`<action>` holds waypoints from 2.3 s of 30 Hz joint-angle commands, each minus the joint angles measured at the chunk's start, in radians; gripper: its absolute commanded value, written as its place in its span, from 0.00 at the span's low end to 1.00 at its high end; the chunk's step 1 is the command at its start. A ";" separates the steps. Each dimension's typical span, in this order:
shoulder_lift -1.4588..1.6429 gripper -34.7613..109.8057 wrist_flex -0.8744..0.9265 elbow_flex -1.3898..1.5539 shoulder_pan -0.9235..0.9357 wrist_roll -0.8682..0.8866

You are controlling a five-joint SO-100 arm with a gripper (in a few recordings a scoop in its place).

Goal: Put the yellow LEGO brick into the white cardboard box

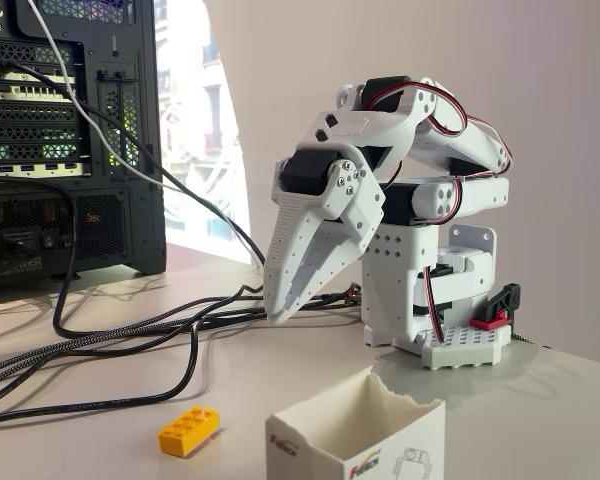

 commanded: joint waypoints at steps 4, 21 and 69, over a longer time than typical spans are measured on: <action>0.017 0.18 0.020 -0.015 0.008 -0.012; 0.017 0.18 0.012 -0.014 0.003 -0.046; -0.989 0.20 -0.195 -0.522 0.120 0.907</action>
